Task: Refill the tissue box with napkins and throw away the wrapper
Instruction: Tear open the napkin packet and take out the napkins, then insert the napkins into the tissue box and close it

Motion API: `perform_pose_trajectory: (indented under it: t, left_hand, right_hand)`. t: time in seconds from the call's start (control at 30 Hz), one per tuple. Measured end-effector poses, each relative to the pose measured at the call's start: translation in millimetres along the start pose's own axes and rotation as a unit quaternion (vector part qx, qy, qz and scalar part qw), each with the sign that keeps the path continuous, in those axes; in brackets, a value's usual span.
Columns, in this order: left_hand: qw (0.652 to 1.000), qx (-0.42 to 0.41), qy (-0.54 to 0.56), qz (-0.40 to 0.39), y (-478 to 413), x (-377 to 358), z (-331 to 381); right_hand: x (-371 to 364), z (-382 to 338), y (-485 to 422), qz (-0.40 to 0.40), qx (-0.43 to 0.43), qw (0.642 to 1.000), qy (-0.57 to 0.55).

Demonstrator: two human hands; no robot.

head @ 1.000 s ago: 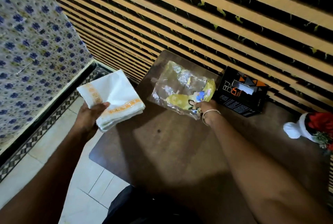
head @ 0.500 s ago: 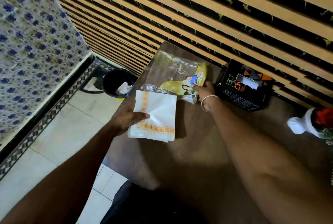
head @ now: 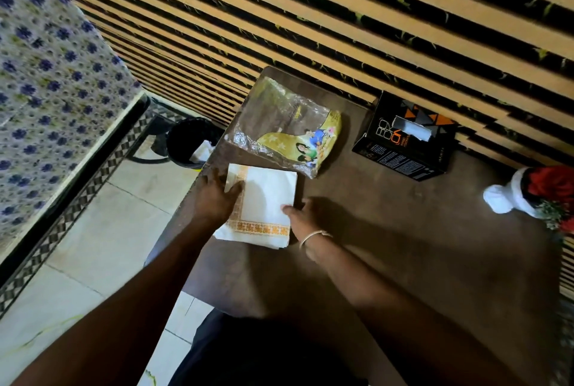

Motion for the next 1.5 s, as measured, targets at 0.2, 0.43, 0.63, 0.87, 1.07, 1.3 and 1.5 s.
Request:
perform_pose_trajectory:
  t: [0.2,0.43,0.63,0.87,1.07,1.3,1.5]
  left_hand:
    - [0.995,0.091,-0.036,-0.021,26,-25,-12]
    - [0.997,0.051,-0.051,-0.031,22,-23,-9]
    - [0.999,0.011,-0.019,0.036,32,-4,13]
    - [0.991,-0.129,0.007,0.032,43,-23,90]
    - [0.965,-0.202,0.107,-0.130,42,-70,205]
    - [0.933,-0.175,0.182,-0.258,33,-130,278]
    - [0.915,-0.124,0.272,-0.271,24,-151,284]
  right_hand:
    - [-69,59,-30,-0.010,-0.081,0.997,-0.019]
    - [-65,47,-9,-0.006,-0.086,0.995,-0.044]
    - [-7,-6,57,0.000,-0.038,0.999,0.003]
    - [64,-31,52,0.112,0.077,0.975,-0.177]
    - [234,-27,25,0.331,0.071,0.907,-0.251]
    - [302,16,-65,0.204,0.011,0.925,-0.320]
    - [295,-5,-44,0.137,0.038,0.926,-0.348]
Point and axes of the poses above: each hand's wrist, its own y-axis away from the middle knuckle, its own x-axis out of the back of the hand, z = x × y, the point moved 9 cm from there along -y, towards the middle knuckle, and after that the axes turned 2 degrees about z, right-handed, at the moved point
